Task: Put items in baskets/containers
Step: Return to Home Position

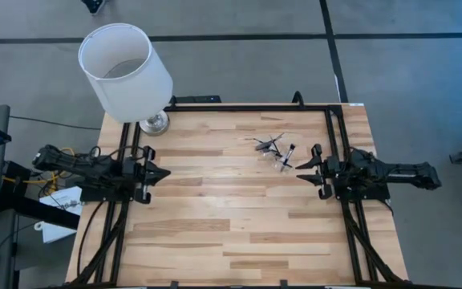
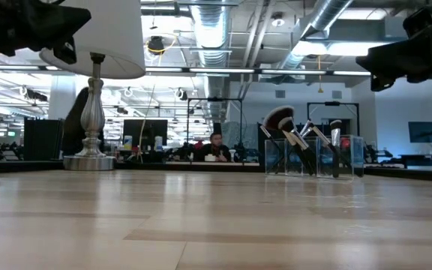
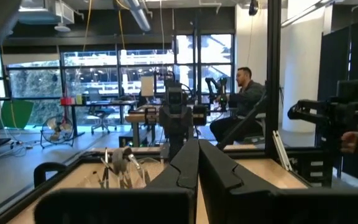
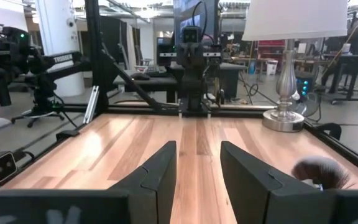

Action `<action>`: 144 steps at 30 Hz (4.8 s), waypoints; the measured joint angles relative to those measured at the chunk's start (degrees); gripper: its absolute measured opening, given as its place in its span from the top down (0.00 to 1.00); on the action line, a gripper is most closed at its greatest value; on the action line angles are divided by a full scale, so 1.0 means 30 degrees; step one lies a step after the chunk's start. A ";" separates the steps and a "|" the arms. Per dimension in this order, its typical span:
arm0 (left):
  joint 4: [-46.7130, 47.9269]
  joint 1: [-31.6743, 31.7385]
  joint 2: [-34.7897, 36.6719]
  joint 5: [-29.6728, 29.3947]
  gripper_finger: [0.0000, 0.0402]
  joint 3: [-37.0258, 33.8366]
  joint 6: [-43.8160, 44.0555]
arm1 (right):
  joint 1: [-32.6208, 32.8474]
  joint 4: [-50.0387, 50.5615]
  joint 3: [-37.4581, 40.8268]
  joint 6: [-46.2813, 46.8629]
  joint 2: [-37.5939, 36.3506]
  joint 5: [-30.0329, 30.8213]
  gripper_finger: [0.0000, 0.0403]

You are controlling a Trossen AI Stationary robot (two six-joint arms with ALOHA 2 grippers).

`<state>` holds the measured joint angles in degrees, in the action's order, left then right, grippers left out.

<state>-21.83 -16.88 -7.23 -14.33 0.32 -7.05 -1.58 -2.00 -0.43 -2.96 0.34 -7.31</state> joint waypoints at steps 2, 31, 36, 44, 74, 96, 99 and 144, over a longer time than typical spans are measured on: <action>-0.0026 0.0000 -0.0294 0.0000 0.98 0.0000 0.0000 | 0.0000 0.0005 0.0007 -0.0002 0.0000 0.0000 0.71; -0.0113 0.0000 -0.3153 0.0000 0.98 0.0007 0.0007 | 0.0000 0.0001 0.0044 0.0000 0.0000 -0.0001 0.71; -0.0164 0.0001 -0.3153 0.0001 0.98 0.0015 0.0007 | 0.0000 0.0000 0.0051 0.0000 0.0000 -0.0007 0.71; -0.0186 0.0000 -0.3146 0.0000 0.98 0.0014 0.0007 | 0.0000 0.0000 0.0058 0.0000 0.0000 -0.0007 0.71; -0.0470 0.0001 -0.3146 0.0000 0.98 0.0015 0.0007 | 0.0000 0.0006 0.0058 0.0000 0.0000 -0.0007 0.71; -0.0478 0.0007 -0.3146 0.0001 0.98 0.0015 0.0007 | -0.0001 0.0000 0.0058 0.0000 0.0000 -0.0007 0.71; -0.0478 0.0007 -0.3146 0.0007 0.98 0.0015 0.0007 | -0.0004 0.0000 0.0058 -0.0003 0.0000 -0.0007 0.71; -0.0609 0.0007 -0.3139 0.0007 0.98 0.0015 0.0007 | -0.0001 0.0000 0.0059 0.0000 0.0007 -0.0007 0.71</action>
<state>-23.66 -16.86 -16.64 -14.31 0.36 -7.03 -1.59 -2.00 -0.25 -2.96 0.36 -7.33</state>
